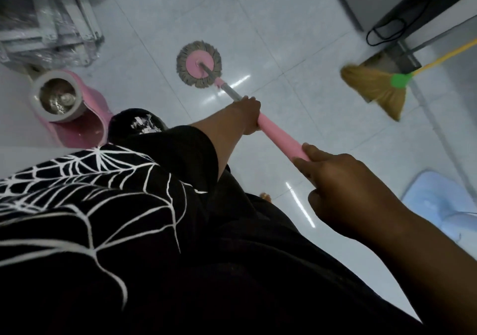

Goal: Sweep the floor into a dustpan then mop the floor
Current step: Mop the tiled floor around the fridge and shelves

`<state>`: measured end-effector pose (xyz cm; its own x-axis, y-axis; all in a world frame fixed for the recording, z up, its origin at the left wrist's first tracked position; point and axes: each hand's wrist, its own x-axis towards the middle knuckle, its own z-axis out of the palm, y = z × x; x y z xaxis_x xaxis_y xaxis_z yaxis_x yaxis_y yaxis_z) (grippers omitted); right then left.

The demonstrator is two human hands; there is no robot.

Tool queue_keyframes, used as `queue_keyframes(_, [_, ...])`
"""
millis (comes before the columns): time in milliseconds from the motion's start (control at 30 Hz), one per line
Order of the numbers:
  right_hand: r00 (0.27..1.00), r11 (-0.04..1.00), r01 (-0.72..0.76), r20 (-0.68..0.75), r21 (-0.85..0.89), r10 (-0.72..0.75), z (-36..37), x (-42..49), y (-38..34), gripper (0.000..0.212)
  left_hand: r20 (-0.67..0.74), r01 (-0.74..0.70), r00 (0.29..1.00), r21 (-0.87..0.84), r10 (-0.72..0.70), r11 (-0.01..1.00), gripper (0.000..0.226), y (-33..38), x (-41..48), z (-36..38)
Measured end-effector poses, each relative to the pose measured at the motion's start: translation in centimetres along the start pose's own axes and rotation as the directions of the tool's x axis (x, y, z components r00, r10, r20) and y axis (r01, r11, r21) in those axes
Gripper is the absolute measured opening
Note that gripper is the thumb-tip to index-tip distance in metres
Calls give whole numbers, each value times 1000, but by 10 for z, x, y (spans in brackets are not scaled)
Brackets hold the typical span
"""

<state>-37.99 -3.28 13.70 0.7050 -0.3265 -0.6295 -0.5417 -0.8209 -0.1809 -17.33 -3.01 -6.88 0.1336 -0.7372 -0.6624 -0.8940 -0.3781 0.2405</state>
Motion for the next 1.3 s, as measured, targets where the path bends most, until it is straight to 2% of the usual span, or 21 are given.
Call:
queue_keyframes(267, [997, 997, -78, 14, 27, 78, 42, -103, 31, 50, 17, -92, 996, -17, 93, 996, 54, 99, -35, 53])
queue_keyframes(433, [993, 990, -116, 28, 81, 114, 49, -113, 31, 53, 22, -131, 991, 19, 130, 991, 53, 106, -35, 64])
queue_keyframes(533, [991, 983, -130, 5, 126, 130, 46, -107, 28, 63, 23, -138, 990, 5, 138, 990, 51, 99, -32, 61])
queue_keyframes(633, [991, 982, -130, -9, 134, 133, 37, -97, 27, 61, 14, -148, 989, 2, 148, 989, 50, 89, -25, 52])
queue_keyframes(833, [994, 986, -110, -14, 124, 112, 2, -49, 12, 43, -9, -141, 990, -30, 141, 990, 50, 46, -2, 19])
queue_keyframes(1067, [992, 980, -106, -53, 167, 117, -50, 32, -10, 43, -17, -124, 992, -80, 123, 989, 49, -27, 40, -38])
queue_keyframes(1300, [986, 982, -70, -136, 174, 94, -83, 134, -28, 33, -8, -107, 994, 20, 108, 994, 47, -107, 94, -95])
